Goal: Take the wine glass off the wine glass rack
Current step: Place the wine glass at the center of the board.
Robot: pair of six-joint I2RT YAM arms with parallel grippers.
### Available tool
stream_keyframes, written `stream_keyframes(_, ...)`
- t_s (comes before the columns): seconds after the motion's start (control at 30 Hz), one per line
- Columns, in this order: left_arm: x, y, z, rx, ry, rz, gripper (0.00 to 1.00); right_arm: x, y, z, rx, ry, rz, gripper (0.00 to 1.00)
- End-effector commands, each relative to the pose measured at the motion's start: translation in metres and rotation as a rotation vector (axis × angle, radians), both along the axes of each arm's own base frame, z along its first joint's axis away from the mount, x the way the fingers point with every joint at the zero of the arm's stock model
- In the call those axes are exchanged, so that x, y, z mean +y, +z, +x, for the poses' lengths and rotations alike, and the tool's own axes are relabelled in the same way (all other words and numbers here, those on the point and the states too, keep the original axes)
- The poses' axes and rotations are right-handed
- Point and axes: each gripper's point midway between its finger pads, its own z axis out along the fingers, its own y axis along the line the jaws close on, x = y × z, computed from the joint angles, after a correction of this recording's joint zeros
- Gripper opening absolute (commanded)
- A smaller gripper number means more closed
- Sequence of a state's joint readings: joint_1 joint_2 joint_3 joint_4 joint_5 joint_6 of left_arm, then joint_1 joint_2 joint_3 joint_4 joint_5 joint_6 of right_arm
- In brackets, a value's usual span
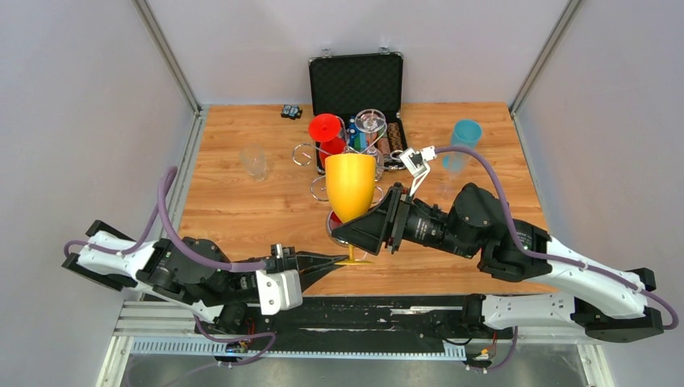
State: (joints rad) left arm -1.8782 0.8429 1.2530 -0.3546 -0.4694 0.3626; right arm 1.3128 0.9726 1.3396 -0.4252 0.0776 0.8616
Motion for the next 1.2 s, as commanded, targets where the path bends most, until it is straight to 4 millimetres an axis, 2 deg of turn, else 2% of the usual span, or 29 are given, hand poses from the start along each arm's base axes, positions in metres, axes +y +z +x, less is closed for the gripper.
stream_keyframes(0.0,-0.001,0.021,0.001,-0.036,0.004,-0.081,0.0,0.0,0.021,-0.002,-0.004,0.01,0.092,0.53)
stream_keyframes(0.2,-0.002,0.024,0.004,-0.045,0.025,-0.106,0.0,-0.002,0.02,-0.001,-0.003,0.003,0.111,0.29)
stream_keyframes(0.37,-0.006,0.021,0.005,-0.053,0.04,-0.104,0.0,-0.005,0.02,-0.001,-0.003,-0.002,0.123,0.0)
stream_keyframes(0.43,-0.005,0.019,0.008,-0.051,0.055,-0.104,0.0,-0.006,0.02,-0.001,-0.007,0.0,0.124,0.0)
stream_keyframes(0.5,-0.004,0.017,0.009,-0.046,0.061,-0.11,0.09,-0.006,0.02,-0.002,-0.011,0.003,0.125,0.0)
stream_keyframes(0.63,-0.004,0.009,0.008,-0.025,0.061,-0.104,0.35,-0.009,0.021,-0.001,-0.035,0.001,0.123,0.0)
stream_keyframes(0.67,-0.004,0.008,0.009,-0.019,0.063,-0.105,0.44,-0.01,0.022,-0.001,-0.042,-0.001,0.126,0.0)
stream_keyframes(0.73,-0.004,0.005,0.009,-0.014,0.066,-0.1,0.53,-0.014,0.023,-0.002,-0.059,-0.003,0.129,0.0)
stream_keyframes(0.97,0.001,0.006,0.013,0.018,0.086,-0.116,0.8,-0.032,0.03,-0.001,-0.182,-0.021,0.13,0.0)
stream_keyframes(1.0,0.002,0.008,0.014,0.029,0.088,-0.122,0.89,-0.036,0.029,0.0,-0.205,-0.031,0.123,0.0)
stream_keyframes(1.07,0.004,0.009,0.016,0.047,0.1,-0.137,0.98,-0.043,0.026,0.003,-0.262,-0.053,0.097,0.0)
stream_keyframes(1.17,0.005,0.009,0.02,0.063,0.129,-0.144,1.0,-0.055,0.022,0.009,-0.335,-0.092,0.054,0.0)
